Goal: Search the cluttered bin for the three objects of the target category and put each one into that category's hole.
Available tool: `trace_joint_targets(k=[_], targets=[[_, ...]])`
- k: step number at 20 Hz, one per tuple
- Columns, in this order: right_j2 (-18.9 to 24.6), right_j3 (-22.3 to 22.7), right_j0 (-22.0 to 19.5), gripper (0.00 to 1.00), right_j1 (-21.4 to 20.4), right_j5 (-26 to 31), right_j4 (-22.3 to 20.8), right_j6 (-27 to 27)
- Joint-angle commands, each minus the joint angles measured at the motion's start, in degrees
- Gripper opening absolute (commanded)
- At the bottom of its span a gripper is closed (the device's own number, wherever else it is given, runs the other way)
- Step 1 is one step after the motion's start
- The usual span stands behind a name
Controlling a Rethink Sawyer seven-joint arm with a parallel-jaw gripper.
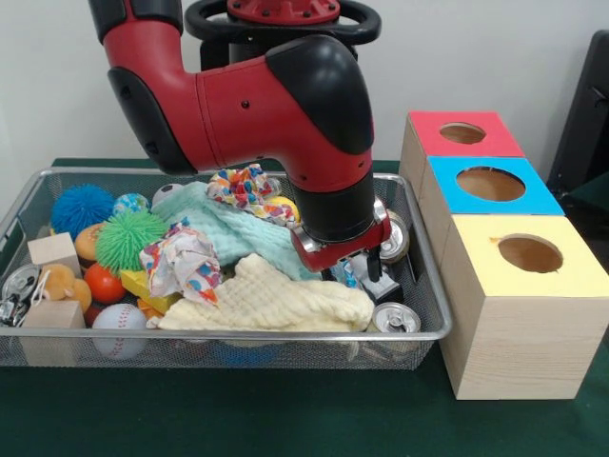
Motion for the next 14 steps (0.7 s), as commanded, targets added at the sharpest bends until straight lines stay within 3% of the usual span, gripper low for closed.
trace_joint_targets(k=[1,14], targets=[[-2.6,1.7,-0.3,1.00,3.7,-4.1,-1.3,3.3],[-3.8,3.3,1.2,1.00,1.8,-5.6,-1.0,5.7]])
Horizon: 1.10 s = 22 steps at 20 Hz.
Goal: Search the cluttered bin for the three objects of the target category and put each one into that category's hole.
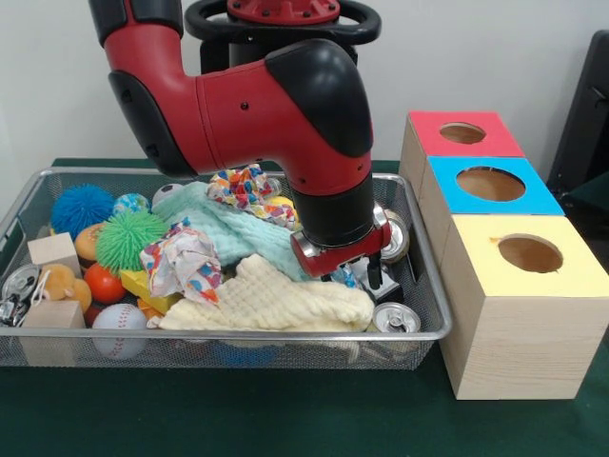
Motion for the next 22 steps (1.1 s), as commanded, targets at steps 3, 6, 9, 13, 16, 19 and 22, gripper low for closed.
trace_joint_targets(k=[3,6,9,13,16,19,22], targets=[[-3.6,3.3,1.3,1.00,1.3,-3.2,-1.1,5.6],[-4.2,3.6,1.7,1.00,0.9,-3.7,-1.3,6.2],[-5.0,3.8,2.3,0.00,0.5,-3.9,-1.3,6.7],[-5.9,3.7,3.3,0.00,-0.2,-3.1,-0.8,7.6],[-6.1,4.3,3.4,0.00,-0.3,-4.1,-0.6,7.7],[-6.3,4.6,3.4,0.00,-0.5,-4.0,-0.2,7.3],[-6.6,4.9,3.8,0.00,-0.8,-3.9,0.0,7.7]])
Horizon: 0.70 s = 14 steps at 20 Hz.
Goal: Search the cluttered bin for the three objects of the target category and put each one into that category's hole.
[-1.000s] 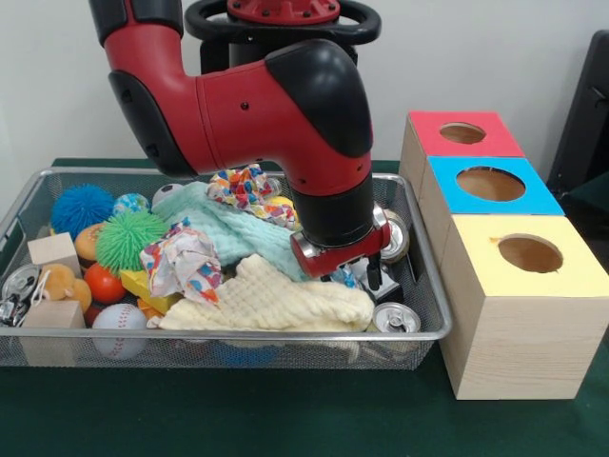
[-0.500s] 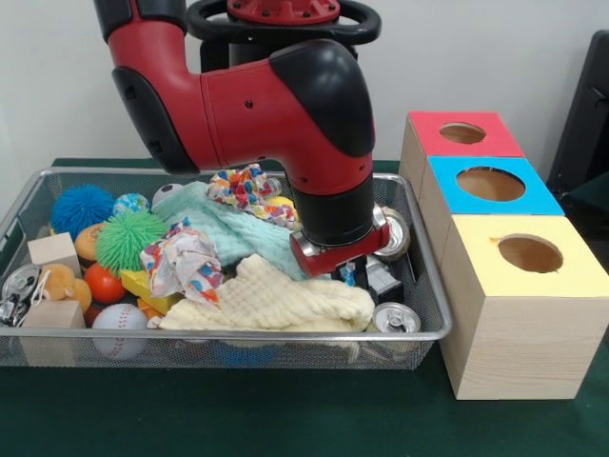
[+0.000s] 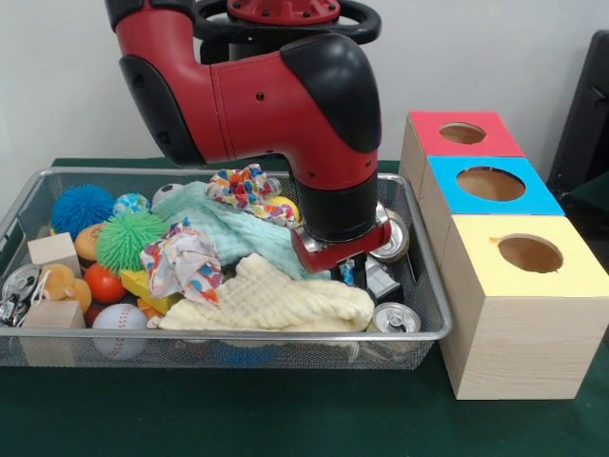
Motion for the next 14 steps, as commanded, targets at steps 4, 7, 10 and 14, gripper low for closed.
trace_joint_targets(k=[4,7,10,14], targets=[[-3.5,5.5,1.1,0.00,-0.2,-1.9,1.5,9.1],[-3.8,6.1,1.2,0.00,-1.1,-0.6,3.1,10.2],[-4.1,6.3,1.2,0.00,-1.7,1.3,4.9,10.5],[-4.6,7.2,1.0,0.00,-2.6,2.2,6.6,10.5]])
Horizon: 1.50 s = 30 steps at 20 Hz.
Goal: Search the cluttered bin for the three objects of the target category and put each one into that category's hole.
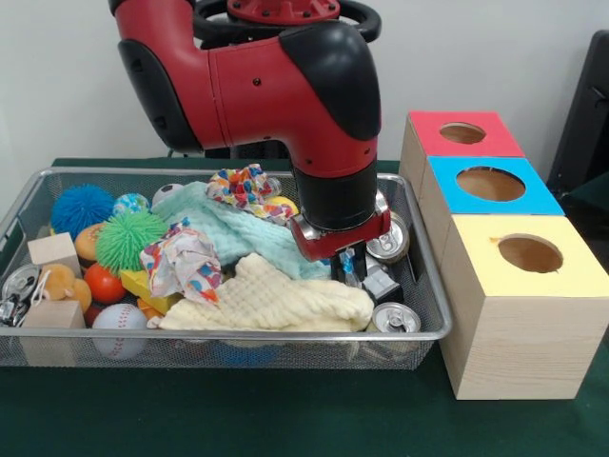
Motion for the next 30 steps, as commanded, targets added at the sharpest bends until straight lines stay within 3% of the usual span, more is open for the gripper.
trace_joint_targets(k=[1,24,25,30], targets=[[-3.1,5.6,0.6,0.00,-0.9,2.2,3.6,10.6],[-11.5,2.7,9.0,0.00,-3.0,5.0,12.1,16.0],[-12.6,2.4,9.8,1.00,-3.1,5.2,13.1,15.7],[-14.3,2.1,10.9,1.00,-3.5,5.4,14.3,16.5]])
